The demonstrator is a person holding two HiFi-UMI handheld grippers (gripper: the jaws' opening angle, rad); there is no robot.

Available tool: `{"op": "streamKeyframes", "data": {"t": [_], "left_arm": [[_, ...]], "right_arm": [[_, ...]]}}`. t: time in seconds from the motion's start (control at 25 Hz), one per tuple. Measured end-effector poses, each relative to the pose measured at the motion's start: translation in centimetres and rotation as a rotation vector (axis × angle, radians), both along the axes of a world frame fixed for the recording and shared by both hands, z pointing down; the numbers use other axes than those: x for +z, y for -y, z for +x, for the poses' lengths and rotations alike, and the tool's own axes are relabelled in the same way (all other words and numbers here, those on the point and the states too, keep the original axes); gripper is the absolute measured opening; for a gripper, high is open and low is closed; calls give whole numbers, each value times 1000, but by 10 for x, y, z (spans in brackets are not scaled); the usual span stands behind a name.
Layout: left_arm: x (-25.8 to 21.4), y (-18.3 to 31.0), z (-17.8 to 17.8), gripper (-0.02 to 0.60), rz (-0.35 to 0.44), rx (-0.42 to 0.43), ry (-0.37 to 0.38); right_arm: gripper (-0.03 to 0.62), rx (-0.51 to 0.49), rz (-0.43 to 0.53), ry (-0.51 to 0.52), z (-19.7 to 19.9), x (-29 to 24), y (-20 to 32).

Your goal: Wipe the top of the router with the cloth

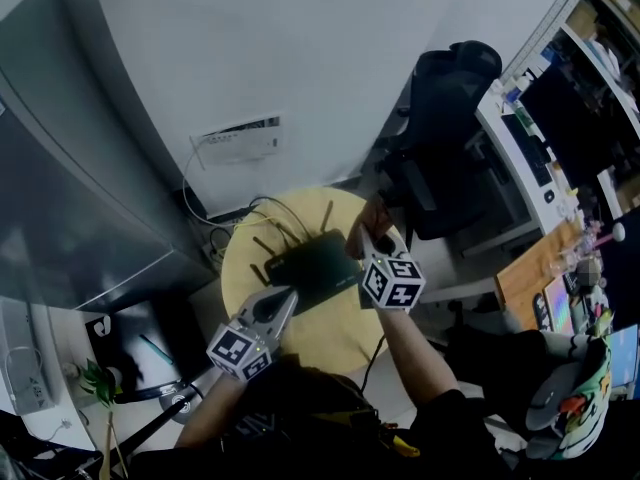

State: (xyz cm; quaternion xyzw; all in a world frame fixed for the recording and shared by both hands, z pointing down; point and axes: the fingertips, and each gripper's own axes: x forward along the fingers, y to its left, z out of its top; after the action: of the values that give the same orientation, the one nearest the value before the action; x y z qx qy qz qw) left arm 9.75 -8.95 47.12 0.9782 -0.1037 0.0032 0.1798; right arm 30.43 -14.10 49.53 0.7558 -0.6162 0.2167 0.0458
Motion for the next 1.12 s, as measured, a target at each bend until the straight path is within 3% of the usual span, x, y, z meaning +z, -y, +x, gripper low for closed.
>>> {"op": "streamKeyframes", "data": {"t": [0.2, 0.36, 0.44, 0.56, 0.76, 0.92, 1.04, 1.12], "left_arm": [[5, 2, -12, -3, -24, -4, 9], [10, 8, -21, -3, -37, -1, 28], [13, 11, -25, -3, -40, 3, 36], [19, 16, -32, -3, -40, 8, 46], [18, 25, -38, -3, -42, 0, 33], [18, 28, -40, -3, -37, 6, 39], [19, 29, -40, -3, -48, 7, 41], [22, 29, -41, -3, -45, 14, 46]], "right_arm": [[61, 86, -326, 148, -11, 113, 10], [63, 150, -509, 96, -4, 156, 21], [63, 188, -501, 53, 4, 154, 35], [61, 265, -480, 89, 10, 158, 41], [63, 317, -529, 67, 17, 174, 26], [63, 377, -663, 243, -2, 203, -11], [63, 340, -535, 106, 16, 188, 12], [63, 341, -500, 90, 20, 183, 17]]}}
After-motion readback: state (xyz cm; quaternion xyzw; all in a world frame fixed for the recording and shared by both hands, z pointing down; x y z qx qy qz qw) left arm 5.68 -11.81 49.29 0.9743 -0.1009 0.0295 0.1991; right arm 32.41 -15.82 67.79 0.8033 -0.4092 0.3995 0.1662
